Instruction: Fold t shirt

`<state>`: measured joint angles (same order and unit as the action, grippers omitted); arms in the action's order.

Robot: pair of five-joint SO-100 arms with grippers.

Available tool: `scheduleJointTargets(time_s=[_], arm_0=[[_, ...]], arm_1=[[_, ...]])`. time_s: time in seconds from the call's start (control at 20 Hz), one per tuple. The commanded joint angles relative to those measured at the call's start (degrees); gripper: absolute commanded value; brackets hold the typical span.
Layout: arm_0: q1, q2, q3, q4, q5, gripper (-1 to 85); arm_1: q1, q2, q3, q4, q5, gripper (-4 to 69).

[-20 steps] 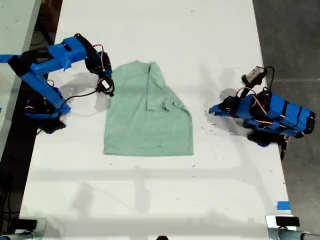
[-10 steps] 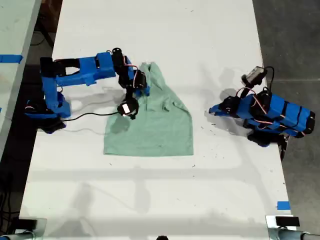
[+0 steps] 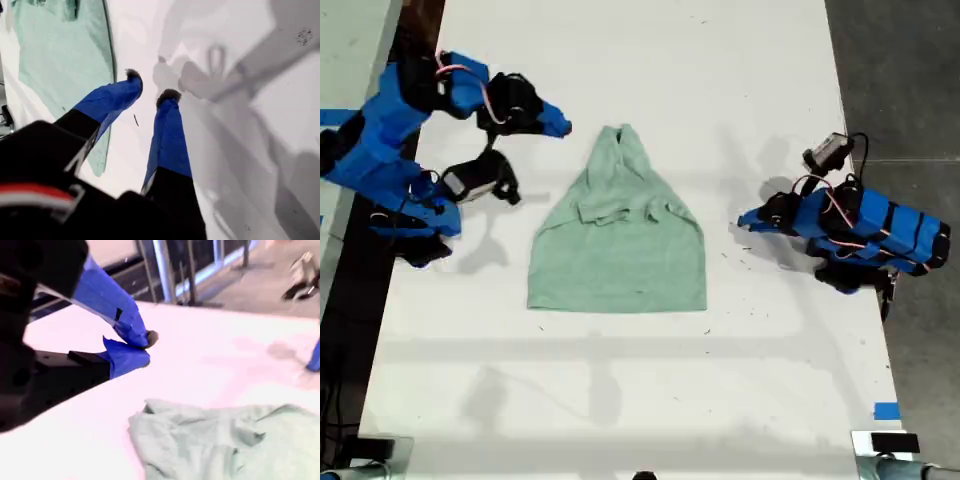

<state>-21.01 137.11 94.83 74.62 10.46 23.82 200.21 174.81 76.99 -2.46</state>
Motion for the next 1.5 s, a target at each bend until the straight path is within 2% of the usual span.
scheduleJointTargets(time_s=[0.0, 0.2, 0.3, 0.4, 0.6, 1.0, 1.45], arm_0=[[3.34, 31.11, 32.87, -8.00, -6.24, -0.1], [10.99, 55.81, 66.88, -20.04, -10.90, -0.1], [12.39, 69.70, 77.78, -20.04, -11.16, -0.1], [14.77, 68.73, 80.95, -22.15, -11.78, -0.1], [16.35, 69.52, 85.69, -20.65, -11.95, -0.1], [14.41, 69.52, 90.09, -17.49, -12.13, 0.0], [13.36, 69.52, 90.35, -17.31, -12.22, 0.0]], arm_1=[[0.26, 0.79, 2.81, 0.18, -1.23, 9.9], [0.26, 0.79, 2.81, 0.18, -1.32, 9.9], [0.26, 0.79, 2.81, 0.18, -1.32, 9.9], [0.26, 0.79, 2.81, 0.18, -1.32, 10.0], [0.26, 0.79, 2.81, 0.18, -1.32, 10.0], [0.35, 0.79, 2.81, 0.18, -1.32, 10.0], [0.35, 0.79, 2.81, 0.18, -1.32, 10.0]])
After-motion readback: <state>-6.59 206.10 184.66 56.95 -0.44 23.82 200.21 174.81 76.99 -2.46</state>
